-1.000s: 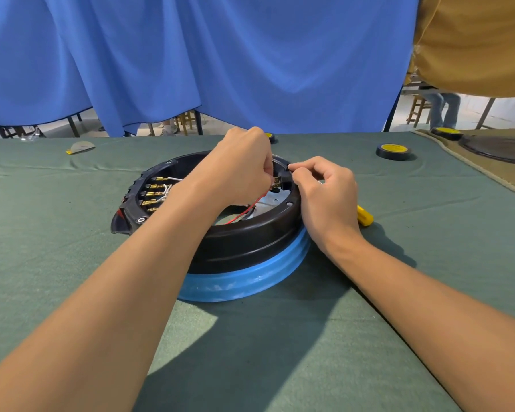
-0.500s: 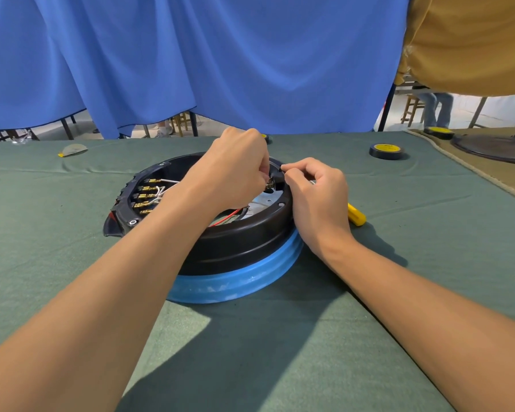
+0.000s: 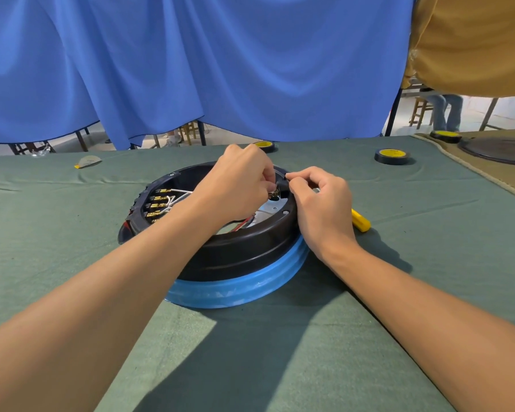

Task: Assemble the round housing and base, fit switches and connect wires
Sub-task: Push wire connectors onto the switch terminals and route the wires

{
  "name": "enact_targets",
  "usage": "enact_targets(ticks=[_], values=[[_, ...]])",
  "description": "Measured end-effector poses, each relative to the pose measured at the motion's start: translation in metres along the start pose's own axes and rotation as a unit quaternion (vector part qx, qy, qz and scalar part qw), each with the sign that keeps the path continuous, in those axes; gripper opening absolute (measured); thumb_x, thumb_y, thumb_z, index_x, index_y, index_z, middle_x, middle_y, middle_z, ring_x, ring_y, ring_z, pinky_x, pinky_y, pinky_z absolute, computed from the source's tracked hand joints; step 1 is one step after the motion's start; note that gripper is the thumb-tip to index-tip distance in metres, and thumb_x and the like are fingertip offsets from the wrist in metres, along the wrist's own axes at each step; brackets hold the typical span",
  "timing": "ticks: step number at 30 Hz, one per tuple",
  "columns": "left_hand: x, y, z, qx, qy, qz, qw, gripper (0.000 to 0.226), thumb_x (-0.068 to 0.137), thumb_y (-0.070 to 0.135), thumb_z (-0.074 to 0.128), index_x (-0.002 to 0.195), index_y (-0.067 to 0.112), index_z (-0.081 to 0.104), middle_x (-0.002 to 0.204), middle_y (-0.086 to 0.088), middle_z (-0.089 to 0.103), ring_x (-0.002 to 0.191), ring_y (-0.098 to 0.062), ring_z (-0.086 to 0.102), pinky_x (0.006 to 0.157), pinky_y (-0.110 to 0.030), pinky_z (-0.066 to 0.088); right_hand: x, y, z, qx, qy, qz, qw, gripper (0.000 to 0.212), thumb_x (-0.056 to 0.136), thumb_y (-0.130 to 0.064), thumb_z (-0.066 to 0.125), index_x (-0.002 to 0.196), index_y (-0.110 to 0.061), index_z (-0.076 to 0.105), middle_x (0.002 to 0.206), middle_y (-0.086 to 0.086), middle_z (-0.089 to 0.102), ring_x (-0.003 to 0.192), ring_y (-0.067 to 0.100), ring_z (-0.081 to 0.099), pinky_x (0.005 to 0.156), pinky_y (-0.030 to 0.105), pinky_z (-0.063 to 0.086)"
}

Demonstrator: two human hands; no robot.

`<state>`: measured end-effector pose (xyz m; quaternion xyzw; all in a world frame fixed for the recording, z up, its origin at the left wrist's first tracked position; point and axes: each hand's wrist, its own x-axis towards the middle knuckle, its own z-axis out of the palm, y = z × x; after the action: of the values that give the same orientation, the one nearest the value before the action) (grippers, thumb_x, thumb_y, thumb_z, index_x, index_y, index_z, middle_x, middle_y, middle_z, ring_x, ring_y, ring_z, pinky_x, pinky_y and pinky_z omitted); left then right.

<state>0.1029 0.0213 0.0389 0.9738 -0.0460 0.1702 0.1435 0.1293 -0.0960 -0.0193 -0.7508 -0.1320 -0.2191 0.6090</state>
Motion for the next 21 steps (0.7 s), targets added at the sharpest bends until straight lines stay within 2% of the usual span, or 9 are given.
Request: enact_targets(ticks=[3,6,8,11,14,17,19,21], values=[[-0.001,-0.004,-0.001,-0.017,-0.009,0.004,1.000,0.012,0.096,0.016,0.062,0.089,0.015,0.072,0.085,-0.003,0.073,0.080,-0.015,0.066,0.084,-0.030,0.054,0.001,0.000,-0.002,0.000,-0.005,0.000,1.000,0.019,0.089,-0.014,0.055,0.078,-0.022,0.067,0.077,-0.009,0.064,0.090,0.021,0.060,0.080,0.043,0.051],[0.001,-0.011,-0.011,-0.043,-0.025,-0.001,0.999,0.013,0.098,0.020,0.060,0.090,0.016,0.070,0.080,0.005,0.072,0.075,-0.004,0.064,0.072,-0.023,0.051,0.002,0.002,-0.002,0.007,-0.010,0.000,1.000,0.020,0.088,-0.014,0.055,0.077,-0.025,0.067,0.075,-0.012,0.063,0.086,0.021,0.059,0.074,0.038,0.049],[0.005,-0.018,-0.023,-0.036,-0.036,-0.008,0.999,0.013,0.099,0.019,0.057,0.090,0.018,0.068,0.077,0.009,0.071,0.073,-0.002,0.065,0.070,-0.021,0.050,0.002,0.004,-0.002,0.012,-0.014,0.000,1.000,0.020,0.088,-0.013,0.055,0.077,-0.026,0.067,0.072,-0.011,0.063,0.079,0.020,0.056,0.067,0.031,0.040],[0.008,-0.027,-0.041,0.004,-0.068,-0.013,0.998,0.010,0.096,0.015,0.061,0.097,0.022,0.069,0.074,0.018,0.067,0.076,0.005,0.062,0.064,-0.011,0.041,0.003,0.006,-0.003,0.014,-0.019,0.002,1.000,0.020,0.089,-0.014,0.055,0.079,-0.026,0.067,0.068,-0.010,0.060,0.074,0.018,0.050,0.067,0.027,0.033],[0.006,-0.034,-0.046,-0.006,-0.108,-0.028,0.994,0.017,0.091,0.015,0.067,0.105,0.024,0.072,0.090,0.015,0.073,0.085,0.006,0.062,0.076,-0.015,0.046,0.003,0.007,-0.003,0.014,-0.022,0.000,1.000,0.020,0.089,-0.015,0.055,0.078,-0.027,0.066,0.069,-0.008,0.061,0.074,0.018,0.049,0.065,0.026,0.032],[0.003,-0.036,-0.036,-0.001,-0.181,-0.032,0.983,0.023,0.092,0.014,0.066,0.111,0.025,0.071,0.104,0.011,0.074,0.091,-0.005,0.066,0.088,-0.025,0.048,0.003,0.008,-0.003,0.015,-0.020,-0.007,1.000,0.024,0.089,-0.015,0.056,0.075,-0.033,0.064,0.069,-0.006,0.061,0.072,0.017,0.048,0.061,0.023,0.030],[0.003,-0.037,-0.030,0.022,-0.211,-0.031,0.977,0.021,0.094,0.016,0.062,0.110,0.025,0.072,0.105,0.008,0.072,0.097,-0.014,0.065,0.091,-0.031,0.049,0.004,0.009,-0.004,0.009,-0.023,-0.011,1.000,0.027,0.089,-0.014,0.056,0.073,-0.035,0.064,0.073,-0.003,0.064,0.073,0.018,0.051,0.063,0.025,0.033],[0.005,-0.039,-0.029,0.026,-0.214,-0.027,0.976,0.019,0.096,0.018,0.058,0.104,0.025,0.074,0.097,0.010,0.072,0.095,-0.016,0.066,0.090,-0.033,0.051,0.005,0.008,-0.005,-0.002,-0.028,-0.016,0.999,0.026,0.089,-0.014,0.056,0.074,-0.034,0.064,0.075,-0.001,0.066,0.074,0.020,0.056,0.064,0.031,0.040]])
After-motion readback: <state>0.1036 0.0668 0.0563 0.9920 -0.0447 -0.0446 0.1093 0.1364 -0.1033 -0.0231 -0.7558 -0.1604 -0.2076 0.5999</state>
